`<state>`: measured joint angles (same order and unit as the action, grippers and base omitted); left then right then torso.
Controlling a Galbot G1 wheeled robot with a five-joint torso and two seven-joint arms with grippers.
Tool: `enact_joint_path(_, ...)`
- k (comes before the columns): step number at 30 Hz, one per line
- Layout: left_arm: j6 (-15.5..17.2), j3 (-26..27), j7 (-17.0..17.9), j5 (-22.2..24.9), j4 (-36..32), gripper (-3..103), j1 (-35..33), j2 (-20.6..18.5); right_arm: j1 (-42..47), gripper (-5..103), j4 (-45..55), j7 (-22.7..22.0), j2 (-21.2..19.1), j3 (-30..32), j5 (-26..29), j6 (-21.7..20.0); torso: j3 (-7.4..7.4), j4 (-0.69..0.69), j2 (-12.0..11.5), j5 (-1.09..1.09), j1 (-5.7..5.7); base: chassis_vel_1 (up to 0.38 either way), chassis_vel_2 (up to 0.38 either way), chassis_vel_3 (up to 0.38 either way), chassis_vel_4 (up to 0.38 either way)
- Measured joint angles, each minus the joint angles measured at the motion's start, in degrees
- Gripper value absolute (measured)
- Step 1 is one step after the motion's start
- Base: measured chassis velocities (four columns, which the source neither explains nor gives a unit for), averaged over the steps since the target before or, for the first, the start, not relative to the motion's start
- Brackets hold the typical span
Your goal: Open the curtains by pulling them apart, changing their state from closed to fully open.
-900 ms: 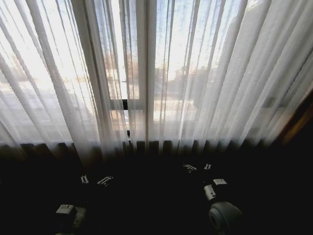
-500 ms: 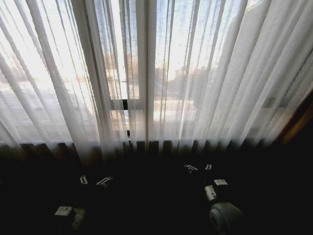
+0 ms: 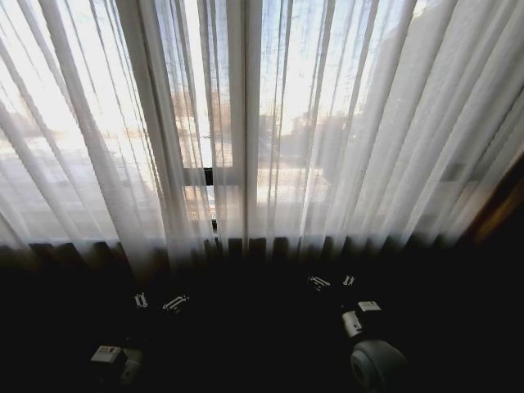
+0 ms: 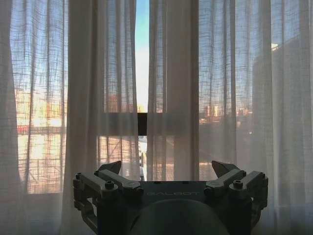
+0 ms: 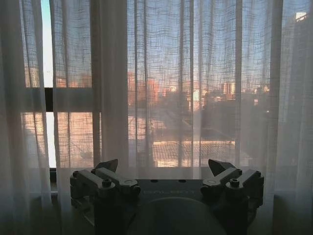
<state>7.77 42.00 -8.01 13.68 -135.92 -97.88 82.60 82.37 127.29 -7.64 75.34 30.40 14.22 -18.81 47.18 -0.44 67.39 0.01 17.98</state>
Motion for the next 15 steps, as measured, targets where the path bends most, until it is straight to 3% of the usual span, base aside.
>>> enact_joint_path(15, -0.38, 0.08, -0.27, -0.04, 0.32, 100, 0.05, 0.06, -0.11, 100, -0.38, 0.09, 0.25, -0.45, -0.03, 0.10, 0.02, 0.00, -0.02, 0.00, 0.03, -0.190, 0.280, 0.180, -0.288)
